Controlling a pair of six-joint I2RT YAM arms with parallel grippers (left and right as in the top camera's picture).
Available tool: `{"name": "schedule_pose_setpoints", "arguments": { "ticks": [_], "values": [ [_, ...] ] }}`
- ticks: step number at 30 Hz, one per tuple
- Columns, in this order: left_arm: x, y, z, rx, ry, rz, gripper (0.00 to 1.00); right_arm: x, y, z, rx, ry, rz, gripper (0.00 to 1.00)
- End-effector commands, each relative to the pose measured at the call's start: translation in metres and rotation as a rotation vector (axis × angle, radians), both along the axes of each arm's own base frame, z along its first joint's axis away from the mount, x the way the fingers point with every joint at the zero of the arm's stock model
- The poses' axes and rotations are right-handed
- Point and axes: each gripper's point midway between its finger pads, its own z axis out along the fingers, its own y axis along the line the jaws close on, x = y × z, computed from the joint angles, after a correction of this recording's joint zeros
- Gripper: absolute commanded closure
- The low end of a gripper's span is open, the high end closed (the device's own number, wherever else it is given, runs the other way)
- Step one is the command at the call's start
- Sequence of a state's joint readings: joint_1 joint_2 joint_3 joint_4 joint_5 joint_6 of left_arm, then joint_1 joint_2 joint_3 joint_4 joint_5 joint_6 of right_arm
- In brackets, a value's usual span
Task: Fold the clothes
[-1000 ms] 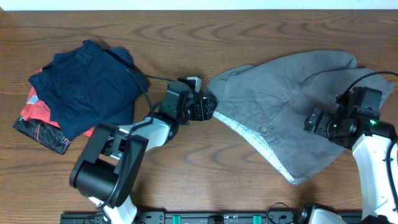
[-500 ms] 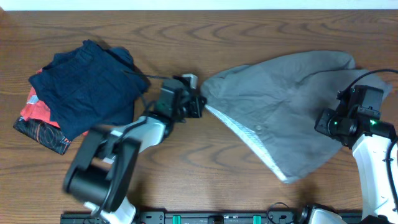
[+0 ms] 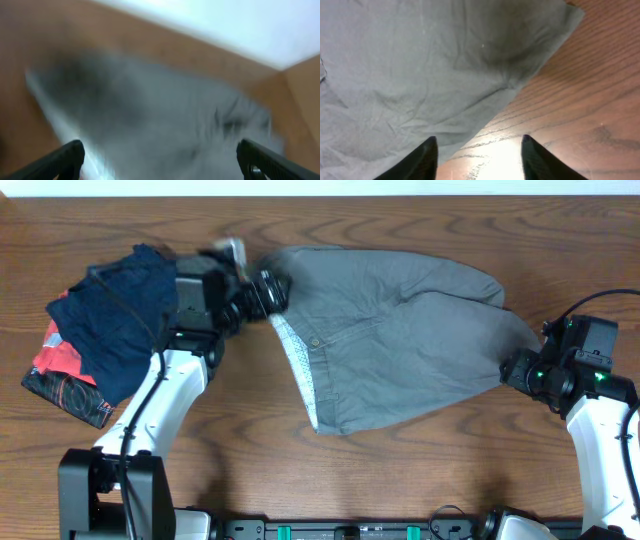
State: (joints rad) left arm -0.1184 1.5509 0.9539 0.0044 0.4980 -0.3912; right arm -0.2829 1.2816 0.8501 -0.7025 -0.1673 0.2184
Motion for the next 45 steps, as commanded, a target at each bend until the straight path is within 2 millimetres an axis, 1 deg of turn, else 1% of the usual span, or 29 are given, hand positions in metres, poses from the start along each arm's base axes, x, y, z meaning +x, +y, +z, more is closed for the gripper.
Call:
{"name": "schedule_pose_setpoints", "arguments": {
  "ticks": [1,3,5,7,8,11,13,17,20,23,25,27,31,32,35,36,37,40,42,43,44,45],
  "values": [
    [-0.051,-0.029,-0.029,-0.071,0.231,-0.145,0.02,0.003,-0.002,0.007,-0.022,-0.019,-0.007,0.38],
    [-0.085,-0.031,-0.049,-0.061,0.406,-0.159,0.02,0.002,-0.006,0.007,-0.043,-0.013,-0.017,0.34],
    [-0.117,-0.033,-0.062,-0.042,0.553,-0.173,0.02,0.002,-0.008,0.007,-0.054,-0.01,-0.023,0.34],
    [-0.143,-0.037,-0.069,-0.023,0.661,-0.193,0.02,0.002,-0.009,0.005,-0.058,-0.006,-0.025,0.34],
    [-0.155,-0.04,-0.071,-0.012,0.705,-0.206,0.02,0.001,-0.011,0.004,-0.063,0.002,-0.036,0.31],
    [-0.181,-0.051,-0.075,-0.006,0.826,-0.193,0.02,-0.005,-0.025,-0.005,-0.109,0.057,-0.121,0.25],
    [-0.192,-0.061,-0.079,-0.009,0.878,-0.169,0.02,-0.007,-0.03,-0.01,-0.123,0.079,-0.146,0.23],
    [-0.207,-0.081,-0.093,-0.005,0.946,-0.076,0.02,-0.007,-0.029,-0.016,-0.118,0.098,-0.142,0.23],
    [-0.218,-0.091,-0.106,0.023,0.994,0.053,0.02,-0.007,-0.03,-0.017,-0.118,0.1,-0.143,0.21],
    [-0.231,-0.089,-0.119,0.069,1.036,0.222,0.02,-0.008,-0.03,-0.017,-0.118,0.103,-0.143,0.2],
    [-0.236,-0.085,-0.128,0.102,1.034,0.34,0.02,-0.008,-0.029,-0.017,-0.118,0.104,-0.142,0.19],
    [-0.232,-0.083,-0.134,0.127,0.972,0.403,0.02,-0.008,-0.029,-0.017,-0.117,0.104,-0.142,0.19],
    [-0.21,-0.09,-0.14,0.12,0.795,0.438,0.0,-0.008,-0.029,-0.017,-0.114,0.106,-0.14,0.19],
    [-0.207,-0.09,-0.141,0.118,0.77,0.452,0.02,-0.009,-0.029,-0.017,-0.114,0.108,-0.14,0.19],
    [-0.206,-0.088,-0.146,0.104,0.785,0.514,0.2,-0.01,-0.029,-0.018,-0.112,0.115,-0.141,0.18],
    [-0.207,-0.088,-0.148,0.102,0.795,0.532,0.24,-0.011,-0.028,-0.018,-0.112,0.116,-0.141,0.18],
    [-0.208,-0.087,-0.151,0.104,0.803,0.543,0.26,-0.011,-0.028,-0.018,-0.111,0.117,-0.141,0.18],
    [-0.213,-0.087,-0.16,0.109,0.844,0.565,0.28,-0.011,-0.028,-0.018,-0.112,0.118,-0.141,0.18],
    [-0.216,-0.088,-0.165,0.115,0.865,0.564,0.4,-0.011,-0.028,-0.018,-0.111,0.118,-0.141,0.18],
    [-0.217,-0.089,-0.167,0.116,0.873,0.562,0.51,-0.011,-0.028,-0.018,-0.111,0.118,-0.141,0.18],
    [-0.217,-0.089,-0.168,0.119,0.877,0.562,0.58,-0.011,-0.028,-0.018,-0.112,0.118,-0.141,0.18],
    [-0.218,-0.088,-0.168,0.12,0.878,0.562,0.73,-0.011,-0.028,-0.018,-0.112,0.118,-0.141,0.18]
  ]
}}
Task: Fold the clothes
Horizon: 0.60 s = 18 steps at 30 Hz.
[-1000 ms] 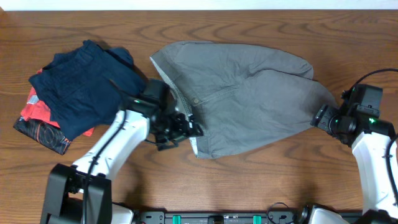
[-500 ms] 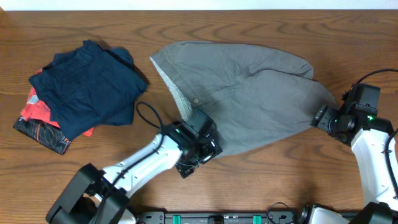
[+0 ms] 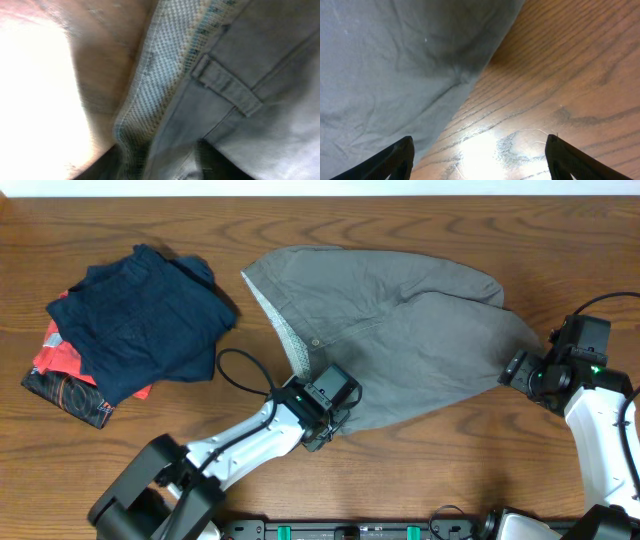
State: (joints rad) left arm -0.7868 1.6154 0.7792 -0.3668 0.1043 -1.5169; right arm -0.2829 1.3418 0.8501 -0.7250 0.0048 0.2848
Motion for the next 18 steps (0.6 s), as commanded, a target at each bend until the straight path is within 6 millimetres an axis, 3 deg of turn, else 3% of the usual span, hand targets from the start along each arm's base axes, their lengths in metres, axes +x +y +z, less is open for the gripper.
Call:
{"name": "schedule_pose_setpoints", "arguments": {
  "ticks": [1,4,7,13,18],
  "values": [
    [-0.012,0.013,-0.022,0.061,0.059,0.023,0.8,0.003,-0.002,0.002,-0.009,-0.003,-0.013,0.18],
    [-0.013,0.012,-0.019,0.054,0.054,-0.03,0.94,0.002,-0.002,0.002,-0.01,-0.002,-0.013,0.18],
    [-0.014,0.022,-0.014,0.076,0.052,-0.097,0.94,0.001,-0.004,0.002,-0.009,0.001,-0.021,0.19],
    [-0.017,0.071,0.014,0.14,0.069,-0.196,0.94,-0.007,-0.006,-0.002,-0.007,0.03,-0.051,0.18],
    [-0.016,0.095,0.035,0.147,0.044,-0.236,0.94,-0.022,0.012,-0.02,0.08,0.082,-0.048,0.18]
  ]
}}
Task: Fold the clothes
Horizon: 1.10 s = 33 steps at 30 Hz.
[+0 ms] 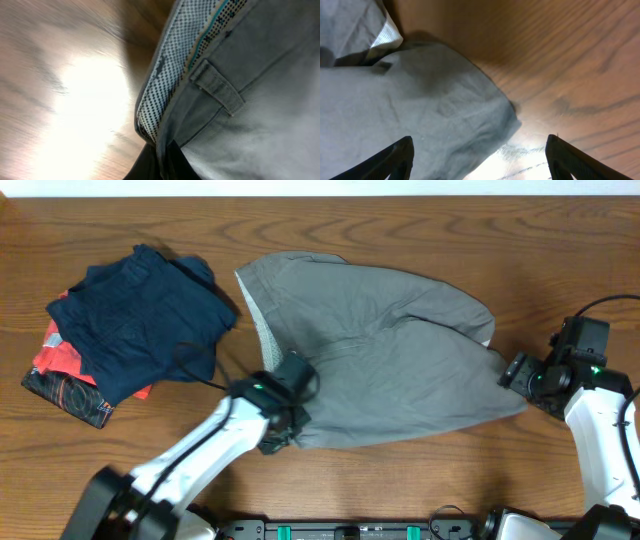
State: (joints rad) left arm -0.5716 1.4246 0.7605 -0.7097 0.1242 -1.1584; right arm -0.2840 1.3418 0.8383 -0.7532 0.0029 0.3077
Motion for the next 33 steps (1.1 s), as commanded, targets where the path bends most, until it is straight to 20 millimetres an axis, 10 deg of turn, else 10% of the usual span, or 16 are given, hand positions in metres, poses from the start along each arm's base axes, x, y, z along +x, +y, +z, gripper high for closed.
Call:
{"name": "schedule_pose_setpoints", "arguments": {
  "ticks": [1,9,17,24,29,33],
  "values": [
    [0.001,0.013,0.009,0.011,-0.033,-0.093,0.94,-0.02,0.013,-0.02,0.081,0.074,-0.05,0.18],
    [-0.009,0.019,0.01,0.032,0.005,-0.091,0.94,-0.067,0.027,-0.063,0.141,0.198,-0.169,0.18],
    [-0.016,0.023,0.009,0.047,0.032,-0.097,0.94,-0.05,0.025,-0.08,0.132,0.072,-0.168,0.24],
    [-0.016,0.023,0.009,0.049,0.026,-0.147,0.94,-0.041,0.022,-0.078,0.125,0.034,-0.172,0.98],
    [-0.007,0.018,0.017,0.039,-0.019,-0.258,0.94,-0.04,0.022,-0.075,0.126,0.029,-0.171,0.99],
    [0.013,0.009,0.051,0.02,-0.129,-0.38,0.94,-0.017,0.015,-0.033,0.12,-0.048,-0.141,0.99]
  ]
}}
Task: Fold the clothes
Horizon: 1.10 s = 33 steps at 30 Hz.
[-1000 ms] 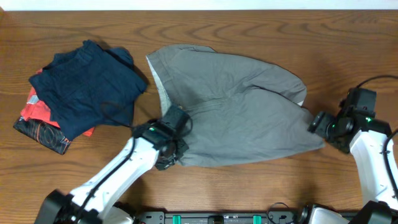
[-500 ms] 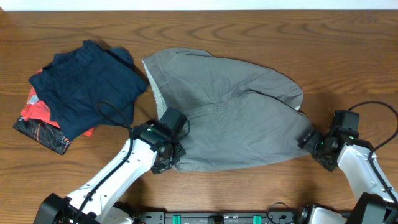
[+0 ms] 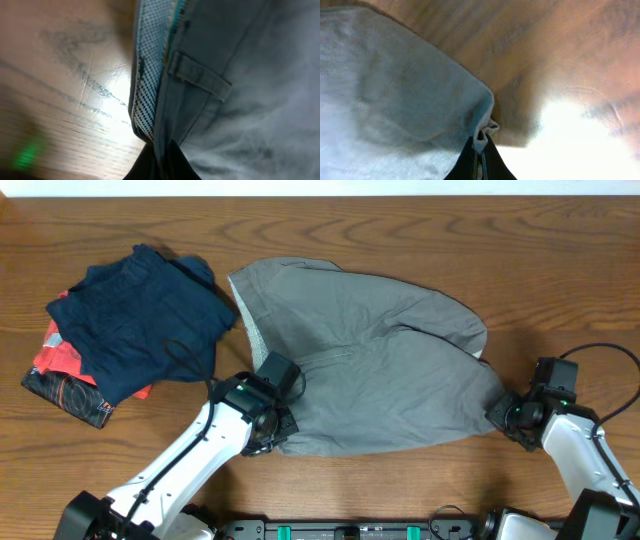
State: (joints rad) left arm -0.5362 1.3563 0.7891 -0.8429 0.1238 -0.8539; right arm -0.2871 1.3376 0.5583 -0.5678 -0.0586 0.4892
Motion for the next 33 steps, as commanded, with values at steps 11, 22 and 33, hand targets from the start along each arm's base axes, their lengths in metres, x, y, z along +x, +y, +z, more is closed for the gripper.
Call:
{"name": "schedule_pose_setpoints", "arguments": {
  "ticks": [11,22,33],
  "values": [
    [0.079,0.017,0.234,-0.006,-0.701,-0.161,0.94,0.072,-0.048,0.263,-0.207,-0.434,0.065,0.99],
    [0.093,0.04,0.364,-0.055,-1.06,-0.091,0.94,0.065,-0.056,0.37,-0.313,-0.626,0.039,0.99],
    [0.153,0.017,0.336,0.008,-0.996,-0.175,0.94,0.097,-0.066,0.348,-0.287,-0.546,0.117,0.99]
  ]
}}
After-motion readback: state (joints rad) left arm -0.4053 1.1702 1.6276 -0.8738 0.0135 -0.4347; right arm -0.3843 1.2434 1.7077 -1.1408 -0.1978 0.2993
